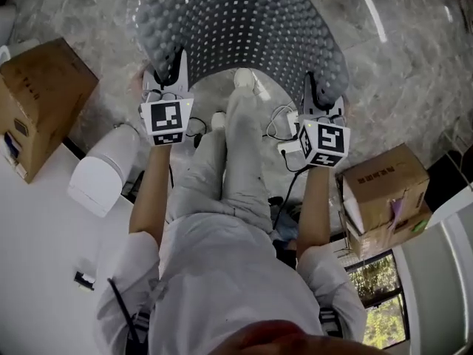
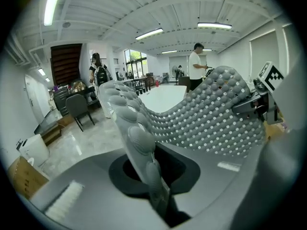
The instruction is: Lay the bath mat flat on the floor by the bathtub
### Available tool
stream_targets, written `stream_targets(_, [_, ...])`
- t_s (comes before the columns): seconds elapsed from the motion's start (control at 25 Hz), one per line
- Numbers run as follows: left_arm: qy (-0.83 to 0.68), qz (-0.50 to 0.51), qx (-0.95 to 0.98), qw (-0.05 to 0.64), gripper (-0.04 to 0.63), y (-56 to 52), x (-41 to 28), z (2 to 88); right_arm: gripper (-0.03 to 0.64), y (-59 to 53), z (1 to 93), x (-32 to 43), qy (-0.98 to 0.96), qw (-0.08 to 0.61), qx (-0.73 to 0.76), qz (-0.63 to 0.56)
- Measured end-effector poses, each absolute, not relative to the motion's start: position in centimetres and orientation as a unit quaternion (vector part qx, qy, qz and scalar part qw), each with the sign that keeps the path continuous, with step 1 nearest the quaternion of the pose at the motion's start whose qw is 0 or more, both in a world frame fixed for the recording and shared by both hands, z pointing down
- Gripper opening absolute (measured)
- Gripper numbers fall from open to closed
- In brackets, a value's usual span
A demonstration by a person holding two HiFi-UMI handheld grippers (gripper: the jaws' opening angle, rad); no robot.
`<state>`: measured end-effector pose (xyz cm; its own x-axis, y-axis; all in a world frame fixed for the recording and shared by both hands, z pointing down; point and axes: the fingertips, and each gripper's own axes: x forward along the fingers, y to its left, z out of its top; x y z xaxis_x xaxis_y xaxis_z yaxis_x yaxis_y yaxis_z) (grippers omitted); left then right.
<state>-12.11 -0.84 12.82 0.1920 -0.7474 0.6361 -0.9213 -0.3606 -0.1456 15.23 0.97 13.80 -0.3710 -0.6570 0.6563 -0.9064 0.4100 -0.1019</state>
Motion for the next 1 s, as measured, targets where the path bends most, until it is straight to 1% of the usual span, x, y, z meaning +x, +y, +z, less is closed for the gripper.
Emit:
stream_targets(0.2, [-0.546, 0.337, 0.75, 0.16, 0.019, -1.7, -13.5, 25.2, 0.026, 0.2, 25.7, 13.7, -0.797, 0.282, 0.465, 0.264])
stream_targets(0.44, [-0.53, 0.351, 0.75, 0.185, 0.018, -2.6, -14.0, 39.5, 0.026, 0.1, 38.8, 12.3, -0.797, 0.315, 0.449, 0.253])
stream_targets(0.56, [-0.518, 0.357, 0.749, 0.209, 0.018, -2.8, -14.1, 46.0, 0.028, 0.1, 45.1, 11.9, -0.792, 0.33, 0.445, 0.256])
stream_targets(0.76, [-0.495, 0.374, 0.75, 0.228, 0.017, -3.1, -13.8, 54.4, 0.028, -0.3, 53.7, 12.1, -0.784, 0.345, 0.441, 0.267])
stream_targets(1.0, [-0.479, 0.404, 0.736, 0.258, 0.018, -3.0, -14.4, 63.1, 0.029, -0.2, 61.8, 13.0, -0.781, 0.36, 0.441, 0.258])
